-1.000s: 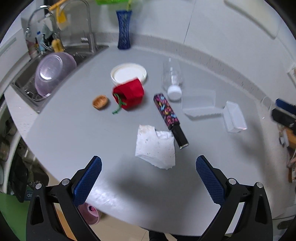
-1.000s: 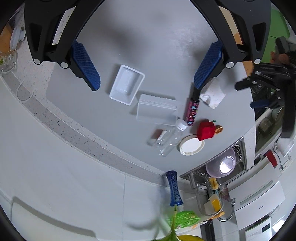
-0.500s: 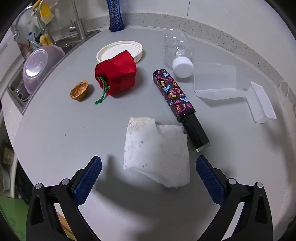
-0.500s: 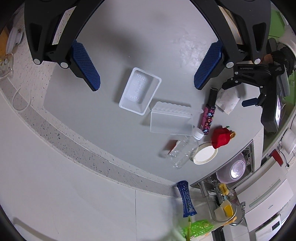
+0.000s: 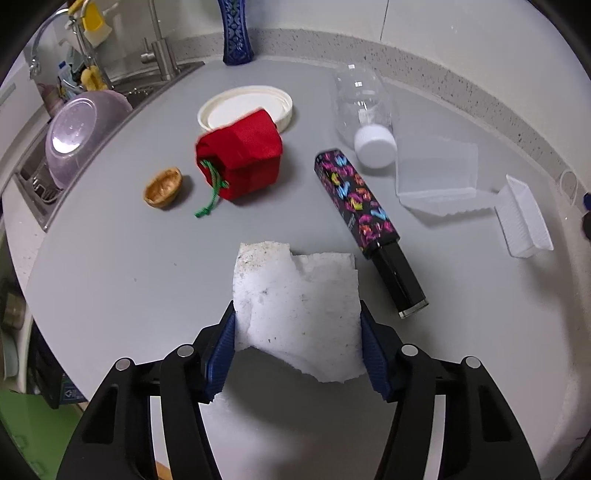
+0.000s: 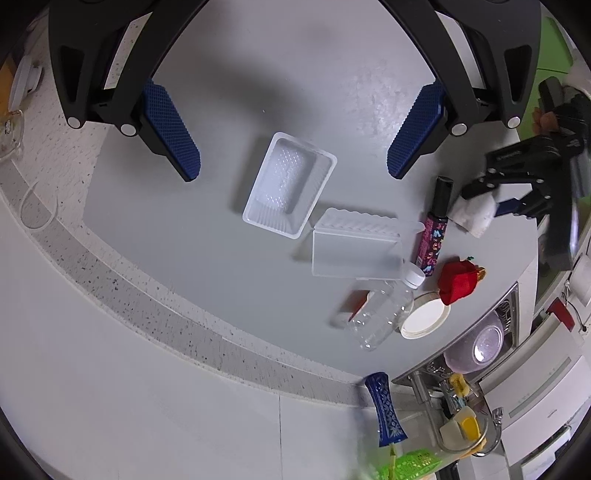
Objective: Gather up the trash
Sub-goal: 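Grasp the white tissue with the left tool while the right tool grasps the white tray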
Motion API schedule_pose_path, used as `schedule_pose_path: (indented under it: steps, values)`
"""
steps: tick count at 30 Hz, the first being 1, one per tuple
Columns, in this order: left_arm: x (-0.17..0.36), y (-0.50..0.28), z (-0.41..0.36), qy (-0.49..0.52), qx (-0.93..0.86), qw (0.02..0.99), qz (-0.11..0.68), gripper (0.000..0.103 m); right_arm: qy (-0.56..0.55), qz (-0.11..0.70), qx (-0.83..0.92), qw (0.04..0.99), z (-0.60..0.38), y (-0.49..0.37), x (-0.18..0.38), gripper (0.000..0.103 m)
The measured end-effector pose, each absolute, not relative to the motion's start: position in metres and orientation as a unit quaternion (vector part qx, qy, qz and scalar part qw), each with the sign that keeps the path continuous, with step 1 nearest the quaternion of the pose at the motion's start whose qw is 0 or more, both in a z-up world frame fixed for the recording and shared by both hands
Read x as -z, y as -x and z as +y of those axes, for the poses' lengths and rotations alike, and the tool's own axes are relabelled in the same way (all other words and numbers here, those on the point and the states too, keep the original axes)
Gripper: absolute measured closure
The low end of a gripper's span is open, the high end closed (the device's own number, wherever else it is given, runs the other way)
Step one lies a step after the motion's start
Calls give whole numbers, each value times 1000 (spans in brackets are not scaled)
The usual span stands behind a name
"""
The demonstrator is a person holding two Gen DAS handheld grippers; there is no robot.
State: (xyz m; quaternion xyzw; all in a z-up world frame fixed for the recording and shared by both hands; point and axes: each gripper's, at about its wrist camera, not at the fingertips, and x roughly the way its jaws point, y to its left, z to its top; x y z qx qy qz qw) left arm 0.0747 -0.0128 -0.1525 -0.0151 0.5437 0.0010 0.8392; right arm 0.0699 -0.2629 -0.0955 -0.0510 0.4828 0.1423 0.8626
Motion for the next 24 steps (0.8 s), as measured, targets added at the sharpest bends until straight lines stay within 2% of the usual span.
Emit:
schedule_pose_path:
  steps: [17, 18, 19, 22, 24]
  values:
    - [91, -67, 6, 36, -5, 863, 505, 44, 27, 559, -110, 821, -256, -111, 153, 5]
    - [90, -66, 6, 37, -4, 863, 504, 44, 27, 562, -114, 819, -254, -112, 155, 15]
    - [89, -66, 7, 39, -4, 863, 504, 44, 28, 564, -117, 817, -253, -112, 157, 30]
    - [88, -64, 7, 42, -2, 863, 503, 44, 33, 567, -121, 814, -250, -113, 159, 46]
    - [87, -64, 6, 43, -1, 863, 503, 44, 41, 561, -122, 818, -248, -111, 156, 51]
